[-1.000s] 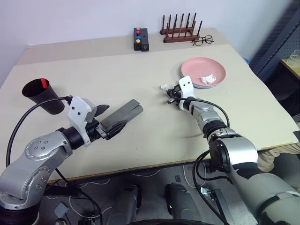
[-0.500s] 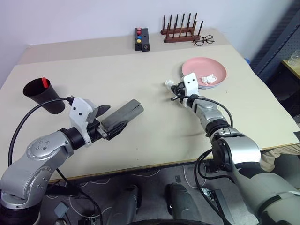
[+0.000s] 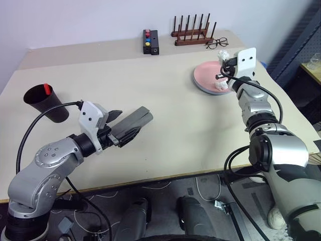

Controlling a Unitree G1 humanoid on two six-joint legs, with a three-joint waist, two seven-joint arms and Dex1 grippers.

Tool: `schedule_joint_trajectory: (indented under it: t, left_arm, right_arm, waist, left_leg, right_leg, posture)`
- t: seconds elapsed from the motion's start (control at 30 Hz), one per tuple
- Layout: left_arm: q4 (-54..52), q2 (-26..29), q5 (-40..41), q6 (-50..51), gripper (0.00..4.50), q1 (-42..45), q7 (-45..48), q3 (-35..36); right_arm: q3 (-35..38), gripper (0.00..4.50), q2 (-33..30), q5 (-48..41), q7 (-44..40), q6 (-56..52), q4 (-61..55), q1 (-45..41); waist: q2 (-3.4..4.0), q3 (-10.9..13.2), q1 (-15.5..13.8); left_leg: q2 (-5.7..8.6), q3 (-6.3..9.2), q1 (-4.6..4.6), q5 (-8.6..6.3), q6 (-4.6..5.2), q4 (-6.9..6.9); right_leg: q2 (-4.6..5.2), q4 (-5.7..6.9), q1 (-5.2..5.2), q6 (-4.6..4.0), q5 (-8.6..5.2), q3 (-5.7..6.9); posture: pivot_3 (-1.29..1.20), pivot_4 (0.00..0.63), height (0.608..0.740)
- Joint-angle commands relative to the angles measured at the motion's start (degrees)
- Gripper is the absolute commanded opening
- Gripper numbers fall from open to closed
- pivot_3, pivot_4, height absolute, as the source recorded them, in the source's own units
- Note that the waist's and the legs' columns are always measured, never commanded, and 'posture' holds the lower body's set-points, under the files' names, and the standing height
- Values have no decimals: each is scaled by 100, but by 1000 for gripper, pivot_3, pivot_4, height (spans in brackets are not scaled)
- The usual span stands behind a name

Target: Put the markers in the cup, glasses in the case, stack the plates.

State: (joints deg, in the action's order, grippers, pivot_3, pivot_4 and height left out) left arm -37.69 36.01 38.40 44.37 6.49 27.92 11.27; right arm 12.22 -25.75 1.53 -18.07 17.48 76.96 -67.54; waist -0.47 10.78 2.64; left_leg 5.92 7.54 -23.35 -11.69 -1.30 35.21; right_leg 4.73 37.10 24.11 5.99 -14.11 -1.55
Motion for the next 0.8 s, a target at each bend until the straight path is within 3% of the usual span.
schedule_joint_trajectory:
  t: [0.03, 0.17, 0.27, 0.47, 0.63, 0.8]
  left_arm:
    - [-54, 14, -42, -129, 4500, 64, -17, 32]
    - [-57, 22, -54, -127, 4500, 62, -27, 49]
    - [-64, 31, -47, -120, 4500, 60, -36, 59]
    - [-49, 42, -52, -117, 4500, 68, -27, 34]
    - [150, -41, -354, -331, 4500, 124, -106, -132]
    - [818, -507, -1207, -1246, 4500, 335, -494, -328]
  right_arm:
    - [24, 25, -53, 28, 99, -49, -30, -82]
    - [36, 25, -10, 14, 84, -134, -16, -30]
    - [58, 838, 9, -9, 53, -191, -7, 9]
    - [70, 3865, -2, -19, 108, -136, -28, 50]
    - [81, 3865, -72, -57, -9, 0, -84, 73]
    - [112, 3865, -62, -314, -1072, 181, -320, 198]
  waist:
    - [0, 0, -1]
    - [0, 0, -12]
    - [0, 0, -14]
    - [0, 0, -13]
    - [0, 0, -13]
    - [0, 0, -15]
  left_leg:
    - [-1, 0, 0, 0, 0, 0]
    - [-1, -1, 0, 0, 0, 1]
    - [-1, -1, 0, 0, 0, 1]
    - [-1, -1, 0, 0, 0, 1]
    - [-1, -1, 0, 0, 0, 1]
    - [-1, -1, 0, 0, 0, 1]
  right_leg:
    - [0, 0, 0, 0, 0, 0]
    - [0, -1, 0, 0, 0, 0]
    - [0, -1, -1, 0, 0, 0]
    - [0, -1, -1, 0, 0, 0]
    - [0, -1, -1, 0, 0, 0]
    - [-1, -2, -2, 1, 1, 0]
  posture:
    - [0, 150, 740]
    - [0, 150, 740]
    - [0, 150, 740]
    - [0, 150, 740]
    - [0, 150, 740]
    - [0, 150, 740]
